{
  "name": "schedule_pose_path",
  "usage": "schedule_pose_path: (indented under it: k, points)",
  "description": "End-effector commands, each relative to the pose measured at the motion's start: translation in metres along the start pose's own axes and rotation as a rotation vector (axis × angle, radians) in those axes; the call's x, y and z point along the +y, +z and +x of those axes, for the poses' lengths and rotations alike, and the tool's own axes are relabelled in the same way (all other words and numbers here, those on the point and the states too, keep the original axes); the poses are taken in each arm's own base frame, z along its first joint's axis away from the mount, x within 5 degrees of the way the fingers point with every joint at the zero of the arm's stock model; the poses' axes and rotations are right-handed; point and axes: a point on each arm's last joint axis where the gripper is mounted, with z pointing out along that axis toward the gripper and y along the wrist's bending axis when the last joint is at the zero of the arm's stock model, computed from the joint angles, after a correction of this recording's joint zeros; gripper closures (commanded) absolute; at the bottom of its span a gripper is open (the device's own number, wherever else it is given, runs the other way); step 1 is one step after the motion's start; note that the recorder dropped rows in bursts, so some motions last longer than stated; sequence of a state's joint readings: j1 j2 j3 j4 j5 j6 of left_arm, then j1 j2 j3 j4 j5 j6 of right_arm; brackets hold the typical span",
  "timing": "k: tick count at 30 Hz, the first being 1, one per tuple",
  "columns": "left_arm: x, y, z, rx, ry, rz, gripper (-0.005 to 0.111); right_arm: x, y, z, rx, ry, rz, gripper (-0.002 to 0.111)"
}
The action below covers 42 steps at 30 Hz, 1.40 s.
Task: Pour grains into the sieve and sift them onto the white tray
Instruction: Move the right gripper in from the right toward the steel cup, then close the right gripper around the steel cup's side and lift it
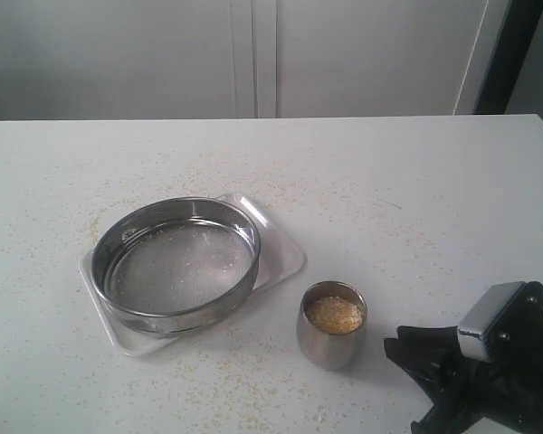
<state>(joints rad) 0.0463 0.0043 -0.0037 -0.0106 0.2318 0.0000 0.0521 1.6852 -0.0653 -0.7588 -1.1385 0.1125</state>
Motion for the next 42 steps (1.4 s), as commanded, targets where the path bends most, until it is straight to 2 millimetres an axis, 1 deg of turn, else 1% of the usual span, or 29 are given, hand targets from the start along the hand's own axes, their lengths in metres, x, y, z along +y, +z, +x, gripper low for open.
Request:
schedule_pose_path:
  k: [1,2,3,5,7,10,12,14,16,22,26,35,37,41,42]
  points:
    - [0.000,0.000,0.001,0.000,-0.009,0.002,0.107,0.000,0.001,-0.004,-0.041,0.029,-0.012,0.047]
    - [0.000,0.000,0.001,0.000,-0.009,0.002,0.107,0.000,0.001,-0.005,-0.056,0.029,-0.014,0.040]
    - [0.000,0.000,0.001,0.000,-0.009,0.002,0.107,0.000,0.001,-0.008,-0.083,0.027,-0.017,0.028]
    - [0.000,0.000,0.001,0.000,-0.009,0.002,0.107,-0.001,0.003,-0.010,-0.091,0.011,-0.030,0.024]
    - [0.000,0.000,0.001,0.000,-0.009,0.002,0.107,-0.001,0.005,-0.012,-0.093,-0.008,-0.054,0.024]
    - [0.000,0.000,0.001,0.000,-0.009,0.002,0.107,-0.001,0.008,-0.009,-0.056,-0.028,-0.087,0.024]
    - [0.000,0.000,0.001,0.000,-0.009,0.002,0.107,-0.002,0.016,-0.007,-0.057,-0.017,-0.131,0.024]
    - [0.000,0.000,0.001,0.000,-0.009,0.002,0.107,-0.007,0.023,-0.003,-0.047,-0.003,-0.140,0.024]
    - [0.000,0.000,0.001,0.000,-0.009,0.002,0.107,-0.007,0.031,0.001,-0.029,0.006,-0.166,0.024]
    - [0.000,0.000,0.001,0.000,-0.009,0.002,0.107,-0.010,0.052,0.004,-0.020,-0.045,-0.216,0.024]
    - [0.000,0.000,0.001,0.000,-0.009,0.002,0.107,-0.013,0.056,0.001,-0.033,-0.058,-0.213,0.024]
    - [0.000,0.000,0.001,0.000,-0.009,0.002,0.107,-0.014,0.056,0.001,-0.034,-0.055,-0.206,0.024]
    - [0.000,0.000,0.001,0.000,-0.009,0.002,0.107,-0.014,0.056,0.001,-0.034,-0.053,-0.206,0.021]
    - [0.000,0.000,0.001,0.000,-0.009,0.002,0.107,-0.014,0.056,0.001,-0.034,-0.053,-0.206,0.004]
    - [0.000,0.000,0.001,0.000,-0.009,0.002,0.107,-0.014,0.056,0.001,-0.035,-0.055,-0.208,0.003]
